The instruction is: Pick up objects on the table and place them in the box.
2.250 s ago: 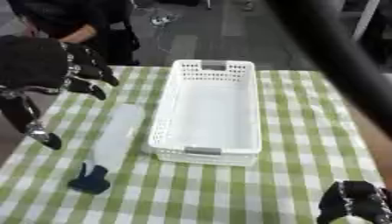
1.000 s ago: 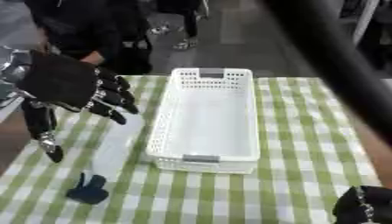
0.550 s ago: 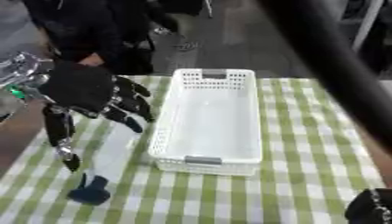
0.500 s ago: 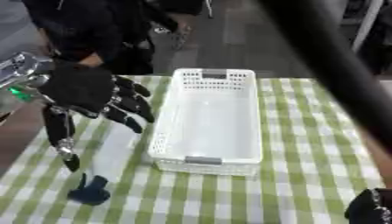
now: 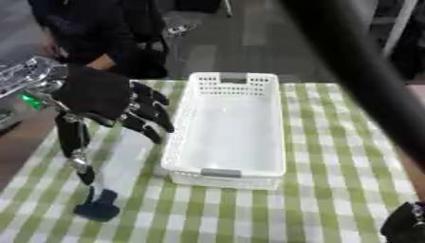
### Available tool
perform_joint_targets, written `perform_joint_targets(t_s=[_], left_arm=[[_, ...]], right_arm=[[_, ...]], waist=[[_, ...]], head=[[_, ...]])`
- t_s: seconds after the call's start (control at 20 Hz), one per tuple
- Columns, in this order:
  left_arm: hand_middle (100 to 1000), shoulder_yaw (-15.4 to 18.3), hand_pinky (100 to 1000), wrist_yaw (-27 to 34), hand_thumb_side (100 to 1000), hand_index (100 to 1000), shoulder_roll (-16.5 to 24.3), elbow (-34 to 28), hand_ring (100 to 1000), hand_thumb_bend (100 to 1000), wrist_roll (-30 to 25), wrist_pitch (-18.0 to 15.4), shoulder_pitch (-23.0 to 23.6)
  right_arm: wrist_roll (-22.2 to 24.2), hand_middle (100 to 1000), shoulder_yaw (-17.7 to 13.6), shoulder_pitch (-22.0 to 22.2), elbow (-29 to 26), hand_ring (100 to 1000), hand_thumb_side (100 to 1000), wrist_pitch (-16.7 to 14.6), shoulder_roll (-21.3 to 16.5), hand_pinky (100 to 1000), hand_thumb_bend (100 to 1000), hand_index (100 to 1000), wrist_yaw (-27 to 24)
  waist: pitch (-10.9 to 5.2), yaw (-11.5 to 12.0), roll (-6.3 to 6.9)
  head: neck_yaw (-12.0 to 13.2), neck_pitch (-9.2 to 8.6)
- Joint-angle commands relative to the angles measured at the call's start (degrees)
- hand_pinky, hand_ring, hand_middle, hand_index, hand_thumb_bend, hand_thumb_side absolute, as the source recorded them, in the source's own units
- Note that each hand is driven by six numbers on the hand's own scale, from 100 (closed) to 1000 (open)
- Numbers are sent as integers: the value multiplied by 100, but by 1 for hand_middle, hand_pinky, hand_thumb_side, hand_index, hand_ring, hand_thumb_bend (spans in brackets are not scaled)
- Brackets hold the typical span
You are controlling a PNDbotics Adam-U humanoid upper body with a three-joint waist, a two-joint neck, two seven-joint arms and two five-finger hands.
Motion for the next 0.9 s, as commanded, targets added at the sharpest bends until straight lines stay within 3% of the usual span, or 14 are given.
perform_joint_targets(t_s=[0.05, 0.2, 0.45, 0.65, 0.9], left_arm=[[849, 0, 911, 94, 527, 833, 83, 14, 849, 894, -509, -424, -84], [844, -28, 908, 123, 525, 825, 79, 40, 847, 891, -583, -424, -96], [762, -9, 892, 179, 524, 787, 122, 39, 799, 876, -612, -424, -84], [676, 65, 721, 212, 521, 739, 190, 19, 621, 873, -536, -424, -31], [583, 78, 702, 194, 521, 644, 270, 59, 562, 874, -526, -424, 43]], right_arm=[[676, 441, -59, -61, -78, 473, 1000, -639, -126, 272, 100, 542, -62], [692, 441, -69, -71, -78, 473, 1000, -634, -130, 272, 100, 542, -90], [710, 441, -81, -62, -78, 473, 1000, -629, -136, 273, 100, 542, -110], [709, 441, -86, -44, -78, 473, 1000, -628, -136, 272, 100, 542, -103], [702, 441, -78, -25, -78, 473, 1000, -634, -132, 272, 100, 542, -67]], waist=[[-32, -20, 0], [-31, -25, 4], [-37, -14, 6], [-43, 4, 6], [-45, 18, 5]], head=[[74, -38], [92, -27], [96, 2], [86, 7], [101, 23]])
